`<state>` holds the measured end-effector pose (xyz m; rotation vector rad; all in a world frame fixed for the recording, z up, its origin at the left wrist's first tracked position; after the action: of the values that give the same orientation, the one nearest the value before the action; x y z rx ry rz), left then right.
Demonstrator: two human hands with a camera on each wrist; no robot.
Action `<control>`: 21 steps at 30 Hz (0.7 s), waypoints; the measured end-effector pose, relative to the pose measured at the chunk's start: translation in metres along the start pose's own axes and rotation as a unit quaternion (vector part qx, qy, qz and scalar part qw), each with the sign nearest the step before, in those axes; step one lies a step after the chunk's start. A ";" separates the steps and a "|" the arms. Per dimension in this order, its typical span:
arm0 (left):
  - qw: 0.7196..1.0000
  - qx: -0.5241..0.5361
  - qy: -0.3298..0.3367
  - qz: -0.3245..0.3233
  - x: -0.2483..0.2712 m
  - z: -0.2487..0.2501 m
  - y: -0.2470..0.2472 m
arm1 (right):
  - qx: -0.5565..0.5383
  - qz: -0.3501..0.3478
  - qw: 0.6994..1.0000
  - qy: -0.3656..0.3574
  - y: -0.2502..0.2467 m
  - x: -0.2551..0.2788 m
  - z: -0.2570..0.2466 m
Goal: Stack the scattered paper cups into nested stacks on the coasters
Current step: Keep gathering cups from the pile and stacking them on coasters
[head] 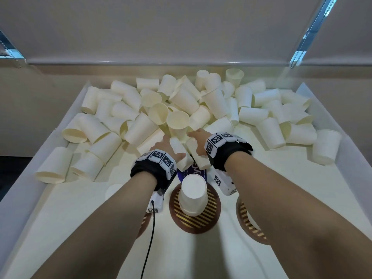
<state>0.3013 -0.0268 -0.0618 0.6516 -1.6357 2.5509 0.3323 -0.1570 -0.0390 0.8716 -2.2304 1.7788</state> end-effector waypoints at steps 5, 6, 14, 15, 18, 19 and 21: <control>0.996 0.082 -0.032 0.017 0.010 -0.004 0.005 | -0.028 0.049 0.996 0.074 -0.001 0.000 0.018; 0.994 0.094 -0.043 0.020 0.013 -0.004 0.005 | -0.060 0.062 0.993 0.082 -0.007 0.004 0.021; 0.983 0.170 -0.006 0.069 0.032 -0.001 -0.028 | -0.295 0.191 0.926 0.136 -0.038 0.039 0.047; 0.979 0.187 0.002 0.079 0.036 0.000 -0.035 | -0.324 0.209 0.910 0.150 -0.039 0.044 0.051; 0.977 0.194 0.032 0.078 0.050 0.007 -0.048 | -0.361 0.292 0.873 0.151 -0.046 0.064 0.056; 0.982 0.170 0.045 0.066 0.054 0.011 -0.049 | -0.367 0.321 0.863 0.131 -0.050 0.071 0.054; 0.991 0.106 0.069 0.045 0.060 0.019 -0.050 | -0.372 0.350 0.856 0.077 -0.060 0.083 0.044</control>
<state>0.2656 -0.0323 0.0101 0.4093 -1.3951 2.7907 0.3057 -0.2339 0.0375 -0.2693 -2.9524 0.8714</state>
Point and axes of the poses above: each hand's wrist, its own x-axis away from the middle knuckle, its own y-axis out of the palm, z = x × y, the point moved 4 cm from there along -x, towards the middle knuckle, and after that the axes turned 2 degrees about x, right-handed, at the moved point
